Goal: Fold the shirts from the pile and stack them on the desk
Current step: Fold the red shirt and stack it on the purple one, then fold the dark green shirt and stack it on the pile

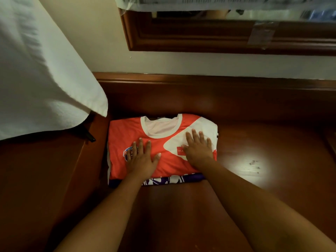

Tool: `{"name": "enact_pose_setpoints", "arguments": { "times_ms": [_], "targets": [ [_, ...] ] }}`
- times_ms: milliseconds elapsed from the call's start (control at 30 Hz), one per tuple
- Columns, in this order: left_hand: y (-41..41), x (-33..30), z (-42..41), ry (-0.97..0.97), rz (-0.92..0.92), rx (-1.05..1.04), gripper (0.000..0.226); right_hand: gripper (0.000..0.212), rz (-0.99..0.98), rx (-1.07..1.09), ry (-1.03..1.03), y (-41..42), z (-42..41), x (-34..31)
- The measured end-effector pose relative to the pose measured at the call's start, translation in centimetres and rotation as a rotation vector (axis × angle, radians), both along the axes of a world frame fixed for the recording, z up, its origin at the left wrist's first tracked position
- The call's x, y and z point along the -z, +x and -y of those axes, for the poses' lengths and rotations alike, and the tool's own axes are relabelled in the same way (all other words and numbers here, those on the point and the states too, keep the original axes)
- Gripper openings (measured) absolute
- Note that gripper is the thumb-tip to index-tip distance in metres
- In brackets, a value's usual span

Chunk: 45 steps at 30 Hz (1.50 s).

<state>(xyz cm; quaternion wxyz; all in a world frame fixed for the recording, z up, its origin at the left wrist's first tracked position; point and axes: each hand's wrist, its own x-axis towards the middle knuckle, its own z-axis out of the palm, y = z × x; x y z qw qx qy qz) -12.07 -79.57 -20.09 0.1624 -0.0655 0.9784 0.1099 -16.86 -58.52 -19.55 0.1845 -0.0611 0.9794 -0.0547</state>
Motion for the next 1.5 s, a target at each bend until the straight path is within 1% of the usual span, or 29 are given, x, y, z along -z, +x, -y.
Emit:
{"name": "enact_pose_setpoints", "arguments": {
  "times_ms": [67,167,233,300,367,433,533,600,767,967,1067,1167,1333,1500],
  "targets": [
    [-0.3,-0.9,-0.3,0.022,0.012,0.021,0.068,0.061,0.050,0.015,-0.001,0.8,-0.8,-0.9],
    [-0.6,-2.7,-1.8,0.025,0.083,0.123,0.064,0.057,0.152,0.060,0.021,2.2,-2.3,-2.6],
    [-0.4,-4.2,-3.3,0.025,0.114,0.192,0.062,0.052,0.177,0.105,0.033,3.5,-3.5,-4.0],
    [0.0,-6.0,-5.1,0.068,0.119,0.220,0.058,0.051,0.189,0.140,0.030,4.7,-4.8,-5.6],
    [0.5,-8.0,-7.2,0.113,0.097,0.235,0.057,0.052,0.166,0.161,-0.001,5.8,-6.2,-7.4],
    [1.2,-9.8,-9.5,0.143,0.071,0.269,0.057,0.054,0.118,0.228,-0.096,7.3,-8.0,-9.4],
    [2.7,-12.4,-13.2,0.131,0.036,0.310,0.057,0.059,0.027,0.323,-0.201,10.0,-11.3,-12.1],
    [3.8,-14.0,-16.0,0.106,0.023,0.350,0.057,0.060,-0.016,0.356,-0.212,12.1,-14.2,-13.6],
    [6.7,-17.8,-25.1,0.081,-0.026,0.462,0.058,0.056,-0.080,0.453,-0.196,18.1,-23.1,-17.3],
    [11.9,-21.9,-40.6,-0.016,-0.014,0.640,0.056,0.054,-0.136,0.575,-0.101,25.9,-36.2,-20.6],
    [15.1,-23.1,-48.3,-0.010,-0.043,0.730,0.056,0.051,-0.173,0.635,-0.096,29.0,-42.2,-21.9],
    [17.4,-24.0,-54.9,0.020,-0.075,0.825,0.053,0.053,-0.193,0.674,-0.081,31.9,-48.0,-23.1],
    [19.2,-24.2,-62.6,0.056,-0.115,0.930,0.047,0.052,-0.174,0.723,-0.036,34.9,-56.1,-23.9],
    [17.8,-23.4,-67.6,0.073,-0.131,0.959,0.044,0.053,-0.155,0.747,-0.055,34.3,-62.1,-23.6]
  ]
}}
